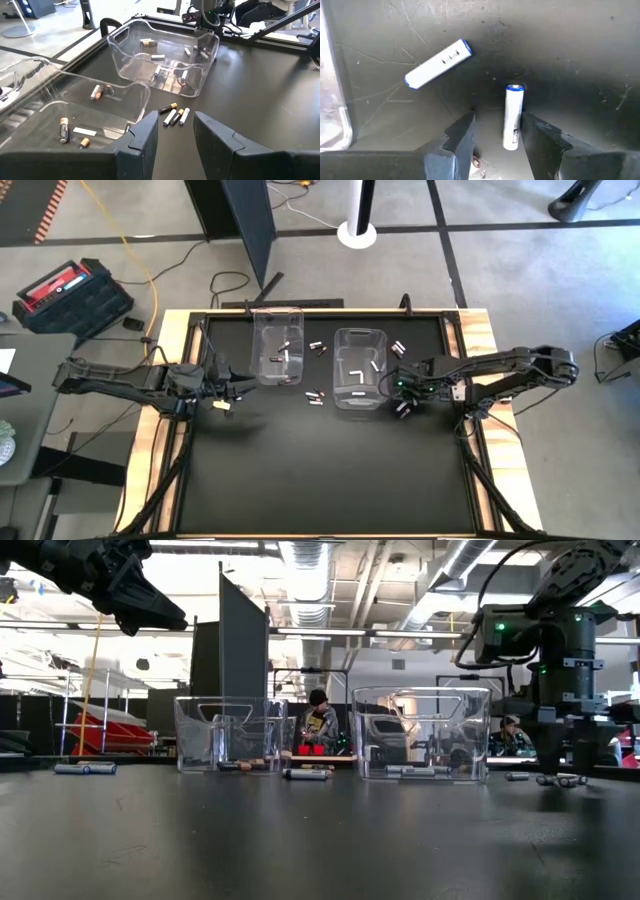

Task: Sort batteries
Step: Put the white battery into the right transparent bin

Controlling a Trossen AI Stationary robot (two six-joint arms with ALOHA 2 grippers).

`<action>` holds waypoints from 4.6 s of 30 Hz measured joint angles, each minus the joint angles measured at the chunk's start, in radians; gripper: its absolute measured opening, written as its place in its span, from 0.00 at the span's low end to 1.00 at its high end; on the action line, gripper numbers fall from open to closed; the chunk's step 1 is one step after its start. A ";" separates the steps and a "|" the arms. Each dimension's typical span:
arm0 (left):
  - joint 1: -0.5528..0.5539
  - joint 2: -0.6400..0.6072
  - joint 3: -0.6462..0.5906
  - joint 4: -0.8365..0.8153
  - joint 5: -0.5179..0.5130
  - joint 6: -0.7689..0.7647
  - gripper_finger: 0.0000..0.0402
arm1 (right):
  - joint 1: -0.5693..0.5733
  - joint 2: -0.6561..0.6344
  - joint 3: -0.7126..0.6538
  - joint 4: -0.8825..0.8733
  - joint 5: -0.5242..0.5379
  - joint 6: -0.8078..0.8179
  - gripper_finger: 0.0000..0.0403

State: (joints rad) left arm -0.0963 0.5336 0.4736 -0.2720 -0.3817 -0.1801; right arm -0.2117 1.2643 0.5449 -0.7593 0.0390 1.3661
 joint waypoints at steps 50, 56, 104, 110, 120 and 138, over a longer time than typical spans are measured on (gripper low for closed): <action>0.000 0.000 0.000 0.001 0.000 -0.004 0.30 | 0.000 -0.306 0.167 -0.279 0.126 -0.096 0.08; 0.000 0.000 0.000 0.001 0.000 -0.012 0.30 | -0.012 -0.327 0.344 -0.242 0.272 -0.239 0.08; 0.000 0.001 0.000 -0.007 0.000 -0.067 0.30 | -0.172 0.688 0.828 -0.085 -0.112 -1.165 0.08; 0.000 0.000 0.000 -0.007 0.000 -0.070 0.30 | -0.168 0.688 0.815 -0.057 -0.112 -1.156 0.10; 0.000 0.000 0.000 -0.007 0.000 -0.093 0.30 | -0.168 0.688 0.814 -0.046 -0.112 -1.154 0.15; 0.000 0.000 0.000 -0.007 0.000 -0.094 0.30 | -0.168 0.686 0.830 -0.073 -0.111 -1.128 0.17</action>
State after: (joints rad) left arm -0.0963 0.5339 0.4736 -0.2790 -0.3817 -0.2745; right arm -0.3798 1.9499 1.3750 -0.8324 -0.0723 0.2381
